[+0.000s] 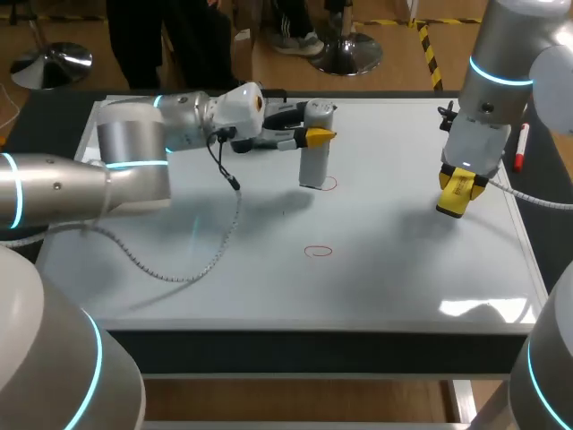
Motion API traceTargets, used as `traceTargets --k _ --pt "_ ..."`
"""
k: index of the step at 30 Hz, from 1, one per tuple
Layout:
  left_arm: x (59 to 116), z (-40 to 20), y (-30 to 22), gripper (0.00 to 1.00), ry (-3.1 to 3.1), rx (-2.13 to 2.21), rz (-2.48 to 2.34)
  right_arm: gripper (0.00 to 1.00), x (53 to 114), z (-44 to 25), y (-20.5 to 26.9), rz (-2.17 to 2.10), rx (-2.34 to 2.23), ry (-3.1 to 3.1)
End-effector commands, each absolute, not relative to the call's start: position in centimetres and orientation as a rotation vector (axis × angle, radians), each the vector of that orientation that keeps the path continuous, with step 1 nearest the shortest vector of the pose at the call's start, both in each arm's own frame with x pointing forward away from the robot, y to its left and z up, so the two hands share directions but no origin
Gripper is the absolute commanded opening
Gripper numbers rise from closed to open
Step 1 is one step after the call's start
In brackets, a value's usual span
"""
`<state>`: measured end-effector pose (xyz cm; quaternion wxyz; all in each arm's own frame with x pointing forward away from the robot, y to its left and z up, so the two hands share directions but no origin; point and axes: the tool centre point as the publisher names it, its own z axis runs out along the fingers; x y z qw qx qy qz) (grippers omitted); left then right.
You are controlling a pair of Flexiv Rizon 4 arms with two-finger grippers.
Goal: Pick up the inspection probe, press it on each red-marked spot on the whiteboard one by one, put down the probe, pick up the eraser, and wipe off all the red marks.
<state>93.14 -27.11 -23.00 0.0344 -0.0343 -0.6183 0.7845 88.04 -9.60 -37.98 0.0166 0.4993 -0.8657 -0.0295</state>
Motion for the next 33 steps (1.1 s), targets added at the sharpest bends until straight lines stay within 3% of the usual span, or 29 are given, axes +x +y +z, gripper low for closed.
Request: traceTargets --k 1,33 --pt "93.9 -23.3 -28.2 0.0 -1.89 -0.113 2.408 0.0 88.1 -37.9 -9.6 -0.087 1.554 -2.689" --pt "96.6 -26.2 -30.2 0.0 -1.93 -0.03 2.421 0.0 88.1 -37.9 -9.6 -0.087 1.554 -2.689"
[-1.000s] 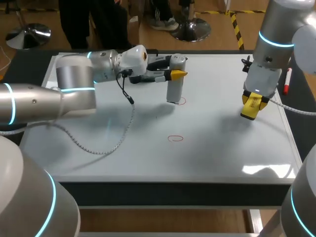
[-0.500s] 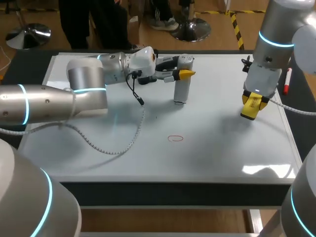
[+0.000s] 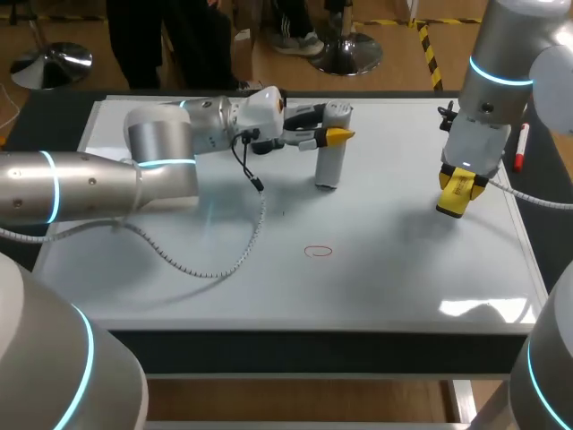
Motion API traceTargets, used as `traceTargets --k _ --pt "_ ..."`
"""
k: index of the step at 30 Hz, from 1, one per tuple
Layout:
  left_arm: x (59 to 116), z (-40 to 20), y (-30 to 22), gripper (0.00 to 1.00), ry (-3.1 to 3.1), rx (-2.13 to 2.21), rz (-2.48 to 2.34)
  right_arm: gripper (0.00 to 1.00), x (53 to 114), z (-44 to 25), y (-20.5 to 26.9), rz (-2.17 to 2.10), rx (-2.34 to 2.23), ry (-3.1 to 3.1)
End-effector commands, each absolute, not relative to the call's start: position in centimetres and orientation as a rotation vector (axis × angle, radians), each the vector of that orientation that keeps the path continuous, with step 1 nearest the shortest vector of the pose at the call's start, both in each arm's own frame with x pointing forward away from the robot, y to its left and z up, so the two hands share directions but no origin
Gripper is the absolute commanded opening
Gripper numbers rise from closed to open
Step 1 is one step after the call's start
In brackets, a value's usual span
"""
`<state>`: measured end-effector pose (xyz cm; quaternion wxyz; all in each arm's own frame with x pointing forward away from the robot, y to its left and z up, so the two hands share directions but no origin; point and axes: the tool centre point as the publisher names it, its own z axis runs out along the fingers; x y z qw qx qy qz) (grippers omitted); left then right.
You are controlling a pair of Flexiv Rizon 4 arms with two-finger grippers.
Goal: Pick up the inspection probe, press it on each red-marked spot on the whiteboard one by one, put down the probe, pick up the eraser, and wipe off all the red marks.
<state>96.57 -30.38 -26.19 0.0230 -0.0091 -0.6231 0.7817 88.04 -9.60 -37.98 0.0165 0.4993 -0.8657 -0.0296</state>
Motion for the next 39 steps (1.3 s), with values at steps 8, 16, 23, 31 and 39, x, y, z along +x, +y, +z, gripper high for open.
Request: traceTargets --k 8,16,23,31,39 --pt "96.7 -26.6 -29.8 0.0 -1.964 -0.052 2.397 0.0 88.1 -37.9 -9.6 -0.087 1.554 -2.689" --pt "96.6 -27.1 -29.3 0.0 -2.006 -0.072 2.356 0.0 88.1 -37.9 -9.6 -0.087 1.554 -2.689" --pt "96.5 -27.3 -29.3 0.0 -2.017 -0.076 2.341 0.0 88.1 -37.9 -9.6 -0.087 1.554 -2.689" --pt "96.5 -27.0 -29.3 0.0 -2.032 -0.092 2.326 0.0 88.1 -37.9 -9.6 -0.087 1.554 -2.689" --pt "96.5 -27.0 -29.3 0.0 -2.031 -0.096 2.323 0.0 88.1 -37.9 -9.6 -0.087 1.554 -2.689"
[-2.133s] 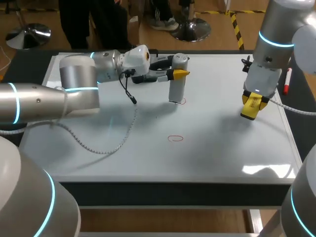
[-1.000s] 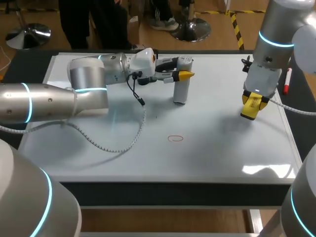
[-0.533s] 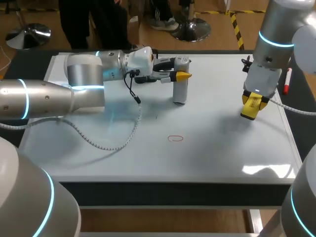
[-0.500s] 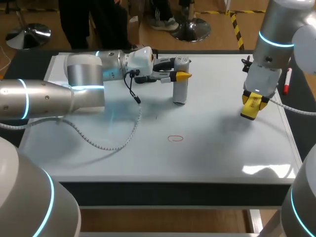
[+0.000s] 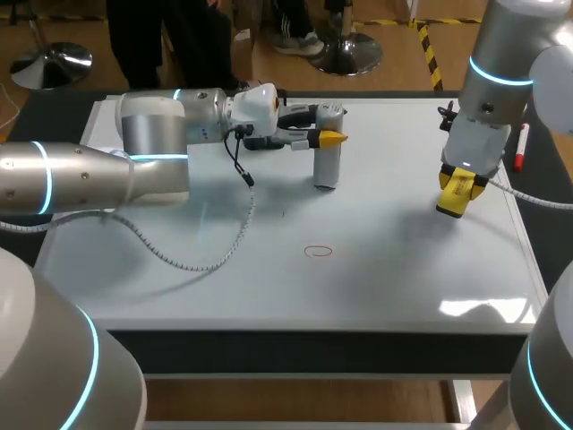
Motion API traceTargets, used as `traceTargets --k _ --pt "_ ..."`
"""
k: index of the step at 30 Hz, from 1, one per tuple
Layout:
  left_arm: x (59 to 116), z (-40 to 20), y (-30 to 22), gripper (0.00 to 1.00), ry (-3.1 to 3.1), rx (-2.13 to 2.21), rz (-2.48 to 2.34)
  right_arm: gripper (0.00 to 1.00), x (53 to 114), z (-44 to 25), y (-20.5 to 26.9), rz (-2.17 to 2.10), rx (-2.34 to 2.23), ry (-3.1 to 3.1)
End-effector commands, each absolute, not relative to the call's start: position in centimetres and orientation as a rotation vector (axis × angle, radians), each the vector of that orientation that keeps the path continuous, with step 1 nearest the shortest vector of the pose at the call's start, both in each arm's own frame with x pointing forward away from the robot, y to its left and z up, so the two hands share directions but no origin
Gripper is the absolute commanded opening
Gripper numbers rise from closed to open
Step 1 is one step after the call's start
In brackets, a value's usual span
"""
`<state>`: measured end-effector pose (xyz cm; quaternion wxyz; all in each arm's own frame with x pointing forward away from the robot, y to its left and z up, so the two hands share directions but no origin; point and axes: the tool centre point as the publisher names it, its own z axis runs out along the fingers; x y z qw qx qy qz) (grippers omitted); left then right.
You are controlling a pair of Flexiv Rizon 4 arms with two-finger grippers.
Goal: Pick up the inspection probe, press it on each red-marked spot on the whiteboard one by one, put down the probe, pick up the eraser, and wipe off all the red marks.
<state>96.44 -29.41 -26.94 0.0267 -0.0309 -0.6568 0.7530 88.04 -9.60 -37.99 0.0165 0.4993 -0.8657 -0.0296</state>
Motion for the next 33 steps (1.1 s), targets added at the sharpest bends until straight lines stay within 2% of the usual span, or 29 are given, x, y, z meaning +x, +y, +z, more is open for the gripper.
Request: traceTargets --k 1,11,33 --pt "96.5 -27.0 -29.3 0.0 -2.031 -0.096 2.323 0.0 88.1 -37.9 -9.6 -0.087 1.554 -2.689" --pt "96.3 -26.8 -29.2 0.0 -2.031 -0.103 2.316 0.0 88.1 -37.9 -9.6 -0.087 1.554 -2.689" --pt "100.3 -18.9 -28.9 0.0 -1.965 -0.252 2.25 0.0 88.1 -37.9 -9.6 -0.087 1.554 -2.689"
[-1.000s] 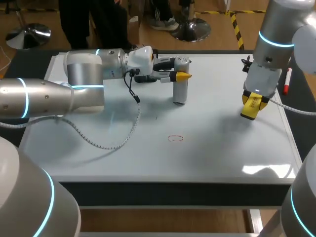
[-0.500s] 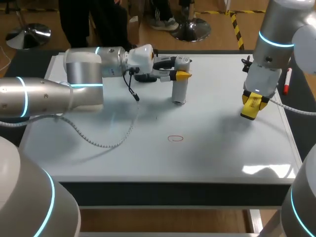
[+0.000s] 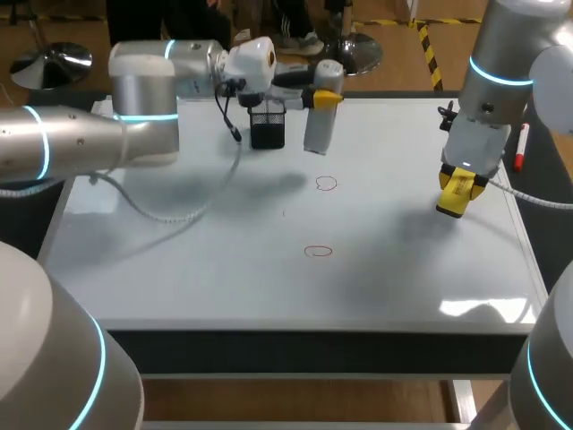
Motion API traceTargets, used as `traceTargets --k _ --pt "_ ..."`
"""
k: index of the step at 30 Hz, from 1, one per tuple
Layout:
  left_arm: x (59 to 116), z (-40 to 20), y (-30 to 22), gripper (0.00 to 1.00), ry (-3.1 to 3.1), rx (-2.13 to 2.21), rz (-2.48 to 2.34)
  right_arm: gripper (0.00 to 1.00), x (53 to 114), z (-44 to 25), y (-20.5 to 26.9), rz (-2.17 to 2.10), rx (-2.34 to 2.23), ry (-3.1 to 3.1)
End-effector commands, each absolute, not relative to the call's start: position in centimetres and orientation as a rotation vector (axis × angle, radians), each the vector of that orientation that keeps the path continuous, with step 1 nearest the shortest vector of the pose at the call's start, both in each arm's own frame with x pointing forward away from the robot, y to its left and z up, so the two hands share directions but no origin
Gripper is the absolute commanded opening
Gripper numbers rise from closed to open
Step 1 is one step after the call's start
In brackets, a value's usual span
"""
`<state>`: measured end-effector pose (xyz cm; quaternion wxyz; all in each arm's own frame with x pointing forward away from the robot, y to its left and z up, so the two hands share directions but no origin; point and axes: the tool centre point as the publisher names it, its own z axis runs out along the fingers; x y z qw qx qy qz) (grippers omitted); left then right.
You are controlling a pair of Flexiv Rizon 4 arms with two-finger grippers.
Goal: Pick up the inspection probe, press it on each red-marked spot on the whiteboard one by one, put down the probe, pick up the eraser, and wipe off all the red marks.
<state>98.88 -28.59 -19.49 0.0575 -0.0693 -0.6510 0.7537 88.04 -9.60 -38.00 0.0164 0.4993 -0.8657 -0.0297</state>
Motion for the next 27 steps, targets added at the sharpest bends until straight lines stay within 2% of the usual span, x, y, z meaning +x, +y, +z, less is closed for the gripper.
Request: traceTargets --k 1,18,27 --pt "100.7 -18.7 -29.0 0.0 -1.965 -0.252 2.25 0.0 88.1 -37.9 -9.6 -0.087 1.554 -2.689" --pt "106.6 -17.4 -30.6 0.0 -1.982 -0.186 2.336 0.0 88.1 -37.9 -9.6 -0.087 1.554 -2.689" --pt "107.6 -18.0 -30.9 0.0 -2.0 -0.126 2.359 0.0 88.1 -37.9 -9.6 -0.087 1.554 -2.689"
